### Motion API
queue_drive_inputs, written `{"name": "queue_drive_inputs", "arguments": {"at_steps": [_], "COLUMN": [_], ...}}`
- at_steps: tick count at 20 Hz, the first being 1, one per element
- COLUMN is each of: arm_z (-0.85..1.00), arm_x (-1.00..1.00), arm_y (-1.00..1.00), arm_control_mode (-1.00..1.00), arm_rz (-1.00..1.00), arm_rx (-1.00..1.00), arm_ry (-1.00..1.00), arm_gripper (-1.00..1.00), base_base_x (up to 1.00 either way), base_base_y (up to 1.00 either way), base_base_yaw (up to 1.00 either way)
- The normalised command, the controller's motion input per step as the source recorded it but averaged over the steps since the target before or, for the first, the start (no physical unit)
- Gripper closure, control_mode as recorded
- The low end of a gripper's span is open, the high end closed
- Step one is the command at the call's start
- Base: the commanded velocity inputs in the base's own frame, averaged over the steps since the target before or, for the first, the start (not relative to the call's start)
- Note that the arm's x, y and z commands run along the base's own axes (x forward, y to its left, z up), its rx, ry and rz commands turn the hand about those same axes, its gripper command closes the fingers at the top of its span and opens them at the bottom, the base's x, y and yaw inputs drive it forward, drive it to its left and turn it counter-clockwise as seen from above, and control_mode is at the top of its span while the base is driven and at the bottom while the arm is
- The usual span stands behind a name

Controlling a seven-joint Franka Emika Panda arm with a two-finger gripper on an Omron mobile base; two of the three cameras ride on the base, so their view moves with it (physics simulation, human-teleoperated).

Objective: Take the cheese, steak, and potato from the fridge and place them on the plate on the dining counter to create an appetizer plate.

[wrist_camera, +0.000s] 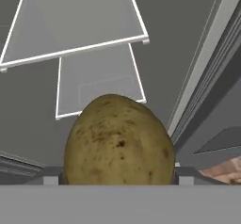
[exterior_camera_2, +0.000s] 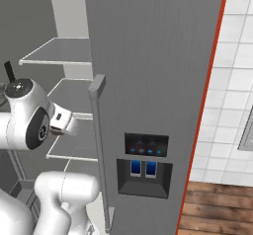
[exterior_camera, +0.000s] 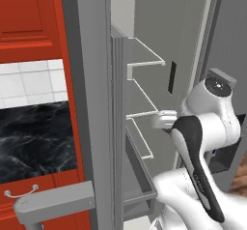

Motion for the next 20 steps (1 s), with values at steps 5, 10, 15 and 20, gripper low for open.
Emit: {"name": "queue_drive_inputs", "arguments": {"at_steps": [5, 10, 15, 20], "arm_z": [0.6, 0.18, -0.01, 0.0], "arm_x": [-0.96, -0.71, -0.48, 0.0], "arm_y": [-0.01, -0.21, -0.2, 0.0], "arm_control_mode": [-1.0, -1.0, 1.0, 1.0], "arm_rz": [0.11, 0.05, 0.02, 0.0], "arm_rx": [0.0, 0.0, -0.01, 0.0], "arm_ry": [0.08, -0.12, -0.25, 0.0], "arm_gripper": [1.0, 1.0, 1.0, 1.0], "base_base_x": [0.0, 0.0, -0.1, -0.45], "base_base_y": [0.0, 0.0, -0.06, -0.6], "base_base_yaw": [0.0, 0.0, 0.0, 0.0]}}
